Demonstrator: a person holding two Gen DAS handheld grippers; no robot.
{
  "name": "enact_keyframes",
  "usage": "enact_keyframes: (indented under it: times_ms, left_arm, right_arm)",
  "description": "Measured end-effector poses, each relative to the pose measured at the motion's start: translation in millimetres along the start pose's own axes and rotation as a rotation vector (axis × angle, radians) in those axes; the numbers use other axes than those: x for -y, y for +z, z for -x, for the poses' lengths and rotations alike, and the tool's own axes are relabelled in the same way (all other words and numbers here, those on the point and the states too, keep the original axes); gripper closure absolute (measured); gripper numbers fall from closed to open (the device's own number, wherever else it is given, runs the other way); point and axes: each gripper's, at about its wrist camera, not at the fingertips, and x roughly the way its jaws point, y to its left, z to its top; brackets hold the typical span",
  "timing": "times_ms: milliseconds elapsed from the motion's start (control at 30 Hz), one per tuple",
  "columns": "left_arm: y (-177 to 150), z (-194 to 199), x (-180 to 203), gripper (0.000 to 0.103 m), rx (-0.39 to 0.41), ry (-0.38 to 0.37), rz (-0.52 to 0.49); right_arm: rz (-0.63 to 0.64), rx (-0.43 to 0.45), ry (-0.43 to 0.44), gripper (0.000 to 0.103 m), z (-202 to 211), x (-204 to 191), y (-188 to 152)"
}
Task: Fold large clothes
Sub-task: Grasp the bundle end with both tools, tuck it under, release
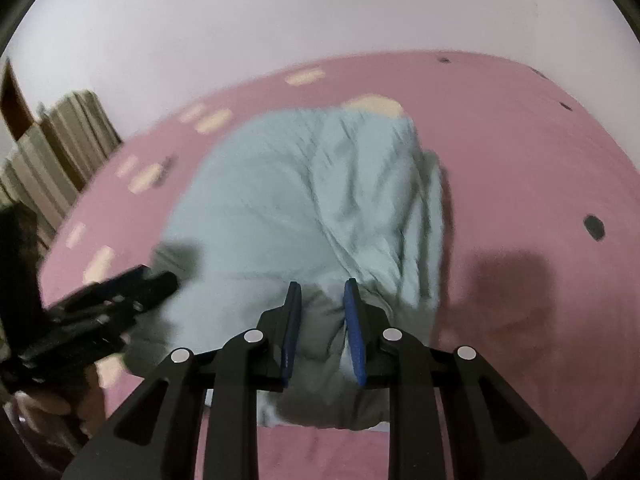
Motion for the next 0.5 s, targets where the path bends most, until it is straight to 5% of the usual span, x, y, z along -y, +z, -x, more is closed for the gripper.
enact_keyframes:
  times_ms: [133,500]
  left_arm:
    - [-7,-26,-8,0.03,-0.061,0.006,0.021]
    - [-17,-40,-8,0.03,-0.06,0.033,0.006]
  right_arm:
    - [-0.054,-0.063,0.018,0.083,-31,20,-14]
    - [-0.056,-0.007,0.003,0.084,-45,20,-31]
